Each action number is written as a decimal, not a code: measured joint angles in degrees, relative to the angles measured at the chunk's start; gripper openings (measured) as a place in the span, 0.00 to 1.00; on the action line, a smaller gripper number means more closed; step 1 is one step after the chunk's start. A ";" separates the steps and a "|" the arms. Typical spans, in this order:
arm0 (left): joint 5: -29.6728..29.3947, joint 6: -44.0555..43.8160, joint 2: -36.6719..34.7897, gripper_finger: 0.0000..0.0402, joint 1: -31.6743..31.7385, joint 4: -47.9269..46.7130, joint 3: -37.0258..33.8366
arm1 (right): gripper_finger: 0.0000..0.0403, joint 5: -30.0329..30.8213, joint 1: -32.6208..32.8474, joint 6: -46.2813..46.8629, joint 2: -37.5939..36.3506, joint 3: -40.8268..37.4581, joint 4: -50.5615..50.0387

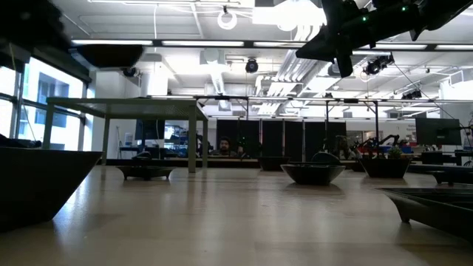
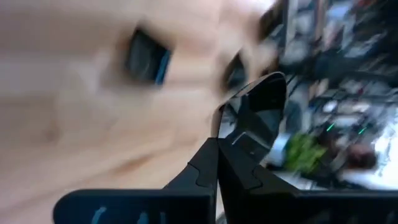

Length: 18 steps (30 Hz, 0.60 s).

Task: Pick & Place Mini shaped plates
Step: Put the black leaf-shaped plate on the shelf

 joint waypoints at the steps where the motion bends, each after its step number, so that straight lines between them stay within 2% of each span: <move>1: -0.22 2.27 -0.55 0.00 1.99 -0.02 0.74 | 0.00 0.00 0.02 0.00 0.00 0.01 -0.01; 6: 1.76 13.45 -1.06 0.00 13.64 -1.03 4.47 | 0.01 0.00 0.01 0.02 0.00 0.02 -0.01; 13: 12.32 23.38 -3.06 0.00 30.05 -1.21 5.57 | 0.01 0.00 0.01 -0.14 0.00 0.02 -0.01; 18: 16.09 28.77 -5.70 0.00 39.81 -0.87 5.57 | 0.00 -0.22 0.01 0.02 0.00 0.02 -0.01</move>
